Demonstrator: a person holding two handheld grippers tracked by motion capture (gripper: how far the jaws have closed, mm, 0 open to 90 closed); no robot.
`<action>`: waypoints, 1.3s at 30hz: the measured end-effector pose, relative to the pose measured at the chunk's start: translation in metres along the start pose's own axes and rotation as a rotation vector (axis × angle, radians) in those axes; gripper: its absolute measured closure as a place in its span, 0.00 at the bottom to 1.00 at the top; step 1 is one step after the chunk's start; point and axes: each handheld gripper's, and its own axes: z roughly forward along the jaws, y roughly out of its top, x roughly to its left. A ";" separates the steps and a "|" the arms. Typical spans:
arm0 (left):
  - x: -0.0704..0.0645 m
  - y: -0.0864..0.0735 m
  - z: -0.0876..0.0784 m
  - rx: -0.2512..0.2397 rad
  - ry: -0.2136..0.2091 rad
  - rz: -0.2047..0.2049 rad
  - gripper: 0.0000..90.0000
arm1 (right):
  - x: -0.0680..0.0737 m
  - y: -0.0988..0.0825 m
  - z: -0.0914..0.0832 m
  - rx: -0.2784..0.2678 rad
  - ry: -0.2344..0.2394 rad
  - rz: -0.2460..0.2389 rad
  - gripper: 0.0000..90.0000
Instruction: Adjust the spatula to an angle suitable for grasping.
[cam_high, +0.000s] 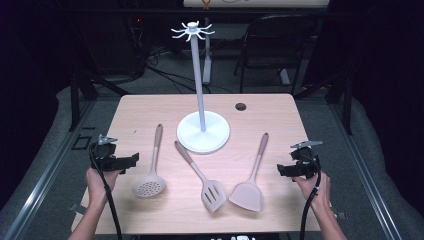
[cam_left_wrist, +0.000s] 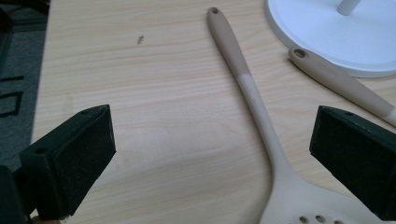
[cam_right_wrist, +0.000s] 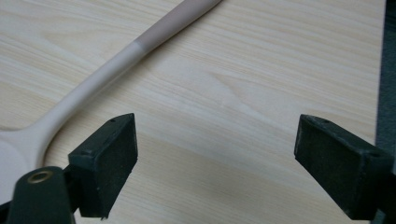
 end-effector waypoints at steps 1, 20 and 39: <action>-0.002 0.000 0.001 0.002 -0.007 0.001 0.00 | 0.000 0.001 0.001 0.010 0.015 0.001 0.13; -0.013 0.004 0.002 0.002 0.051 -0.026 0.00 | 0.024 0.016 0.005 0.023 0.069 0.020 0.15; -0.018 0.002 0.015 0.057 0.007 0.064 0.00 | 0.067 0.025 0.033 0.130 0.129 -0.020 0.26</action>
